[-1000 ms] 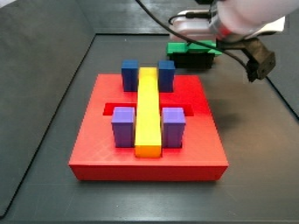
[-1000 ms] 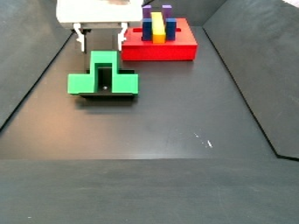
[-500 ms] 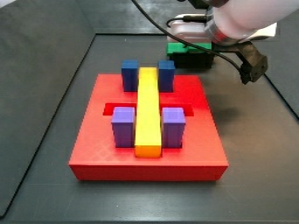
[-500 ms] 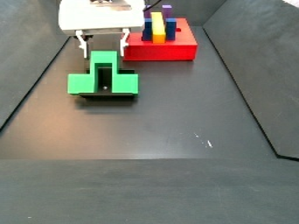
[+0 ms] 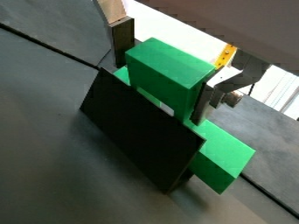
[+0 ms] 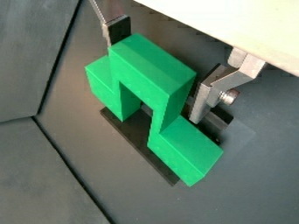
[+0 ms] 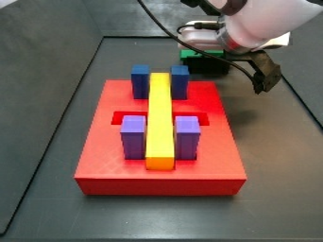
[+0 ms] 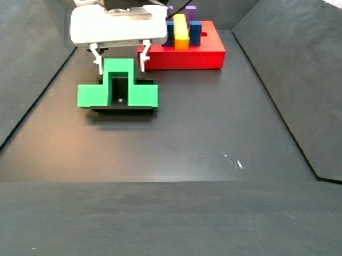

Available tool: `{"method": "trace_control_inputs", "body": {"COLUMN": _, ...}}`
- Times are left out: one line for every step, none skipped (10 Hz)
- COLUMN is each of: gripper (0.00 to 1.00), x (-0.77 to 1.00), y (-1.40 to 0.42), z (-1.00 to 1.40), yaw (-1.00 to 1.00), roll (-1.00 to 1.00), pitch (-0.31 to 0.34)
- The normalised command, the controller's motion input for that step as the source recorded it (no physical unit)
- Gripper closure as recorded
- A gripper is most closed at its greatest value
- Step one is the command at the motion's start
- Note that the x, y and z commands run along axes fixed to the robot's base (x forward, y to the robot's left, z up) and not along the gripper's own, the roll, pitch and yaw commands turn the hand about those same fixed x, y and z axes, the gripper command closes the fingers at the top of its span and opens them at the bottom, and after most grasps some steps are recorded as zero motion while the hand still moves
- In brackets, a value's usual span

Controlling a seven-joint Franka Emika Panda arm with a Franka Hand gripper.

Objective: Pick up the green object. Move up. Place the green object on the fixture. Regrasp the green object. Move to above the board. Insert the green object.
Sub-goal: Regrasp the green object.

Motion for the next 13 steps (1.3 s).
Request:
{"method": "trace_control_inputs", "body": {"gripper": 0.0, "x": 0.0, "y": 0.12, "z": -0.02, "yaw": 0.0, "roll": 0.0, "pitch": 0.054}}
{"method": "trace_control_inputs", "body": {"gripper": 0.0, "x": 0.0, "y": 0.01, "z": -0.05, "yaw": 0.0, "roll": 0.0, "pitch": 0.066}}
{"method": "trace_control_inputs", "body": {"gripper": 0.0, "x": -0.01, "y": 0.0, "z": -0.06, "yaw": 0.0, "roll": 0.0, "pitch": 0.077}}
{"method": "trace_control_inputs", "body": {"gripper": 0.0, "x": -0.05, "y": 0.0, "z": -0.09, "yaw": 0.0, "roll": 0.0, "pitch": 0.046}}
{"method": "trace_control_inputs", "body": {"gripper": 0.0, "x": -0.02, "y": 0.0, "z": -0.05, "yaw": 0.0, "roll": 0.0, "pitch": 0.02}}
{"method": "trace_control_inputs", "body": {"gripper": 0.0, "x": 0.0, "y": 0.0, "z": 0.0, "yaw": 0.0, "roll": 0.0, "pitch": 0.054}}
{"method": "trace_control_inputs", "body": {"gripper": 1.0, "x": 0.0, "y": 0.0, "z": 0.0, "yaw": 0.0, "roll": 0.0, "pitch": 0.0}}
{"method": "trace_control_inputs", "body": {"gripper": 1.0, "x": 0.0, "y": 0.0, "z": 0.0, "yaw": 0.0, "roll": 0.0, "pitch": 0.0}}
{"method": "trace_control_inputs", "body": {"gripper": 1.0, "x": 0.0, "y": 0.0, "z": 0.0, "yaw": 0.0, "roll": 0.0, "pitch": 0.0}}
{"method": "trace_control_inputs", "body": {"gripper": 1.0, "x": 0.0, "y": 0.0, "z": 0.0, "yaw": 0.0, "roll": 0.0, "pitch": 0.0}}
{"method": "trace_control_inputs", "body": {"gripper": 1.0, "x": 0.0, "y": 0.0, "z": 0.0, "yaw": 0.0, "roll": 0.0, "pitch": 0.0}}
{"method": "trace_control_inputs", "body": {"gripper": 1.0, "x": 0.0, "y": 0.0, "z": 0.0, "yaw": 0.0, "roll": 0.0, "pitch": 0.0}}
{"method": "trace_control_inputs", "body": {"gripper": 1.0, "x": 0.0, "y": 0.0, "z": 0.0, "yaw": 0.0, "roll": 0.0, "pitch": 0.0}}
